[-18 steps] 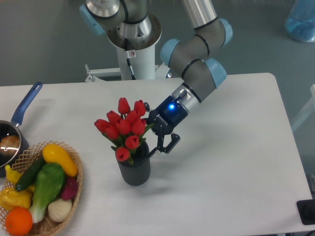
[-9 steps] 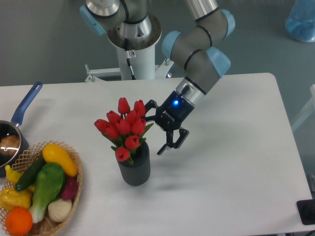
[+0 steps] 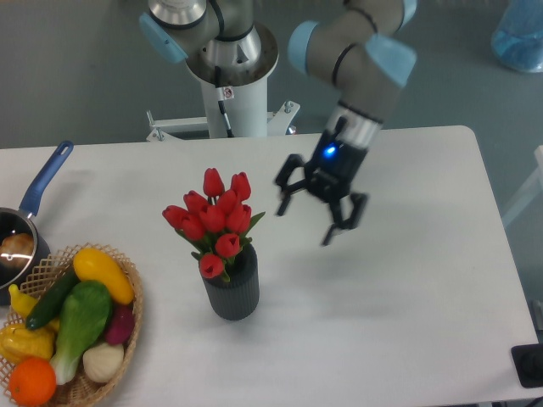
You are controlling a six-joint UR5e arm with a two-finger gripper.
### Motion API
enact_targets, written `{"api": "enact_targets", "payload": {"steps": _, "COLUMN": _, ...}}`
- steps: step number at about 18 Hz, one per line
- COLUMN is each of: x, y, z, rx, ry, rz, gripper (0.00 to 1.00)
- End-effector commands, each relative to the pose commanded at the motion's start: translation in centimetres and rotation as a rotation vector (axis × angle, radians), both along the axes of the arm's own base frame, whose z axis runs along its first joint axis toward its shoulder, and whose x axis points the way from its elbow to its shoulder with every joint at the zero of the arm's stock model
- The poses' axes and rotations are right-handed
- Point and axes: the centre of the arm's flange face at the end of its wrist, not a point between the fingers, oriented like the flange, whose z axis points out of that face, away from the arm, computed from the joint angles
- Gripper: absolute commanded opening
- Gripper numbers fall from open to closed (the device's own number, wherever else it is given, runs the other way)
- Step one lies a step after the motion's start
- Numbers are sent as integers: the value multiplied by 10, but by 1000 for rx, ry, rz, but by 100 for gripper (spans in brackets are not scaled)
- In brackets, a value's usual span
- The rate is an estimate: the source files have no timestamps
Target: Insert the flowers into the vase
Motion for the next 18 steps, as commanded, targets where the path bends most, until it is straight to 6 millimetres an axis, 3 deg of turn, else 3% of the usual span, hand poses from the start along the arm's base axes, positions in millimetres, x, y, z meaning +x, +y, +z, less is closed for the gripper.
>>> {"api": "enact_targets", "payload": {"steps": 4, "x": -41, "y": -55, "z": 13, "rx": -100, "ry": 78, "rz": 113, "gripper": 100}}
{"api": "enact_targets", "payload": {"steps": 7, "x": -65, "y": -93, "z": 28, "rx": -229, "ry": 212, "rz": 83, "gripper": 100}}
{"api": "enact_targets", "payload": {"steps": 14, "x": -78, "y": -208, "z": 84, "rx": -436, "ry": 293, "rz": 63, "gripper": 100}}
{"api": "enact_targets", "payload": {"steps": 18, "x": -78, "y": -237, "z": 93, "rx": -479, "ry": 308, "rz": 45, "gripper": 100}}
